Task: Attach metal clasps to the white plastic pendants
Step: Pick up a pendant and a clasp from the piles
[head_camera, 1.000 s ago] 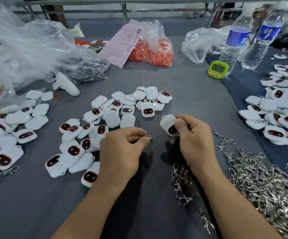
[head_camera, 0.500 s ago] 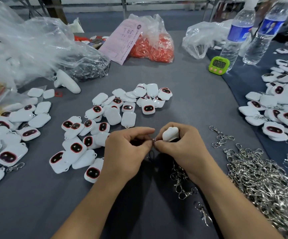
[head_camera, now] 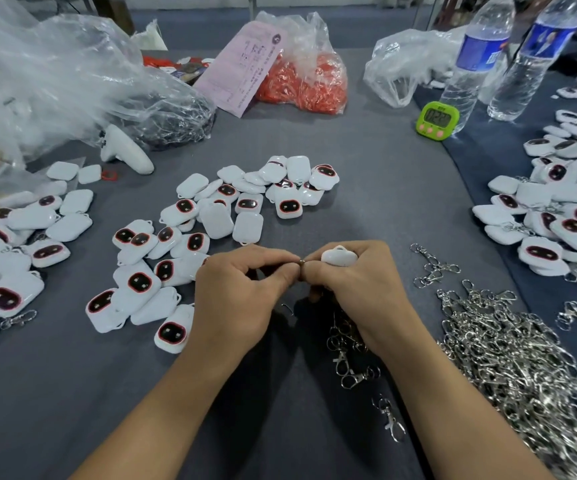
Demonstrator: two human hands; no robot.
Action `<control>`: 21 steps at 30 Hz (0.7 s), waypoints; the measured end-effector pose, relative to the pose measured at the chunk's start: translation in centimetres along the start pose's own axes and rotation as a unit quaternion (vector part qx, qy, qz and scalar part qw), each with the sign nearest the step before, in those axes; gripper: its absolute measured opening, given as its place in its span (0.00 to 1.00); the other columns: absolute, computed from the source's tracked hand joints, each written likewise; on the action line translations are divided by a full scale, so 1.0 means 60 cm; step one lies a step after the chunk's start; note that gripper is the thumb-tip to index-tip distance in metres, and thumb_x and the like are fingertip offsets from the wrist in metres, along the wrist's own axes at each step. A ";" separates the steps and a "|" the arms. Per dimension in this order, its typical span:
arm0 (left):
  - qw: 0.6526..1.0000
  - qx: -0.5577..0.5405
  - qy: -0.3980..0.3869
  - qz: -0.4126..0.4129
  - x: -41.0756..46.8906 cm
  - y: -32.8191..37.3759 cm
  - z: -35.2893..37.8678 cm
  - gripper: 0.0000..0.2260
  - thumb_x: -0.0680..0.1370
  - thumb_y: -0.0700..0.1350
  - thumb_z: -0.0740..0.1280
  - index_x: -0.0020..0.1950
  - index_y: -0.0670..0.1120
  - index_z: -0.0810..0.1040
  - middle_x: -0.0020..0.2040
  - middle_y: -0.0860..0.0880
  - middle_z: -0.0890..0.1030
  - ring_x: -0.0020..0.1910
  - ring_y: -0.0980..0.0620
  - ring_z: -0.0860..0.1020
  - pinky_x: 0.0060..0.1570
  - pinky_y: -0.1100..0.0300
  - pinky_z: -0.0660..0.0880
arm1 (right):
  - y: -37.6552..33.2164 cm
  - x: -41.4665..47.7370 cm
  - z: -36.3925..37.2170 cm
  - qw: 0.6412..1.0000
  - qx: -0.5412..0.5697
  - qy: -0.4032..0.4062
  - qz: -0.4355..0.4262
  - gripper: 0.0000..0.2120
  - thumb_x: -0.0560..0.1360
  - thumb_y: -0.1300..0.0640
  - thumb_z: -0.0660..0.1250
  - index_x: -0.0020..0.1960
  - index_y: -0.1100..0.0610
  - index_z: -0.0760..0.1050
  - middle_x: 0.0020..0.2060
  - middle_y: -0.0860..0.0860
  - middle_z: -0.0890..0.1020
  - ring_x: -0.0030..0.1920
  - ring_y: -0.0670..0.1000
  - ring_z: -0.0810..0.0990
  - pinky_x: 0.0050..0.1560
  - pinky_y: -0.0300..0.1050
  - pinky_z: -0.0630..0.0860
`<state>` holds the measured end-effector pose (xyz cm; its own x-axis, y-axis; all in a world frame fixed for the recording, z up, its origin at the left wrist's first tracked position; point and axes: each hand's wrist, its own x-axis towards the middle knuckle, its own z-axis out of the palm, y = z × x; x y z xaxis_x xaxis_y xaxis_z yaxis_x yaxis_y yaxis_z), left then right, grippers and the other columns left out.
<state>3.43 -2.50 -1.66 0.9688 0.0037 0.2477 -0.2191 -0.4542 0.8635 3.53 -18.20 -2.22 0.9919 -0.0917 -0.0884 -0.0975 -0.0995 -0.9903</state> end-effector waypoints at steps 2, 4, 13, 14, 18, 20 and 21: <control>1.000 0.019 0.018 0.015 -0.002 0.002 -0.001 0.09 0.72 0.44 0.77 0.43 0.60 0.86 0.40 0.64 0.84 0.41 0.61 0.81 0.41 0.68 0.75 | 0.001 0.000 0.002 0.999 -0.032 -0.007 -0.005 0.02 0.67 0.59 0.75 0.36 0.54 0.85 0.29 0.55 0.83 0.30 0.51 0.80 0.35 0.50 0.78; 0.998 0.049 0.032 0.027 -0.004 0.003 0.001 0.09 0.72 0.45 0.76 0.42 0.60 0.85 0.41 0.65 0.83 0.44 0.63 0.80 0.43 0.73 0.72 | 0.004 -0.001 0.005 0.997 -0.079 0.001 -0.022 0.04 0.69 0.57 0.76 0.37 0.49 0.85 0.28 0.51 0.83 0.30 0.47 0.81 0.33 0.46 0.78; 0.979 0.166 0.057 0.105 -0.005 -0.008 0.002 0.09 0.73 0.43 0.77 0.51 0.53 0.87 0.43 0.65 0.81 0.48 0.62 0.78 0.52 0.64 0.73 | 0.011 0.005 0.019 0.991 -0.106 0.064 -0.059 0.08 0.69 0.60 0.76 0.35 0.47 0.84 0.26 0.46 0.81 0.28 0.44 0.78 0.29 0.39 0.74; 0.986 0.141 0.048 0.073 -0.006 -0.007 0.002 0.09 0.72 0.44 0.77 0.51 0.55 0.87 0.41 0.66 0.82 0.47 0.64 0.79 0.50 0.67 0.74 | 0.010 0.005 0.019 0.994 -0.077 0.061 -0.050 0.08 0.69 0.61 0.76 0.35 0.49 0.84 0.25 0.47 0.81 0.27 0.45 0.77 0.29 0.40 0.73; 0.999 -0.017 -0.016 -0.042 0.005 -0.007 0.004 0.08 0.73 0.39 0.76 0.48 0.51 0.88 0.40 0.60 0.86 0.40 0.64 0.84 0.42 0.73 0.76 | 0.003 0.003 0.014 0.997 0.069 0.022 -0.027 0.10 0.68 0.69 0.74 0.33 0.56 0.84 0.27 0.55 0.79 0.27 0.49 0.74 0.28 0.41 0.71; 0.988 -0.120 -0.036 -0.089 0.011 -0.006 0.003 0.07 0.73 0.35 0.75 0.47 0.46 0.87 0.40 0.53 0.87 0.39 0.58 0.85 0.41 0.69 0.78 | -0.003 0.005 0.006 0.991 0.134 -0.017 -0.008 0.10 0.68 0.71 0.74 0.33 0.58 0.83 0.28 0.57 0.79 0.26 0.49 0.72 0.26 0.38 0.68; 0.981 -0.159 -0.044 -0.105 0.013 -0.006 0.003 0.07 0.73 0.33 0.74 0.46 0.45 0.87 0.39 0.50 0.87 0.38 0.56 0.84 0.40 0.68 0.78 | -0.006 0.006 0.002 0.988 0.150 -0.038 0.004 0.08 0.67 0.70 0.74 0.34 0.59 0.83 0.29 0.58 0.79 0.26 0.49 0.72 0.26 0.38 0.67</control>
<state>4.31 -2.49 -1.85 0.9996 -0.0159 0.0233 -0.0254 -0.1514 0.9881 3.93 -18.08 -1.91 0.9955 -0.0164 -0.0935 -0.0884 0.1994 -0.9759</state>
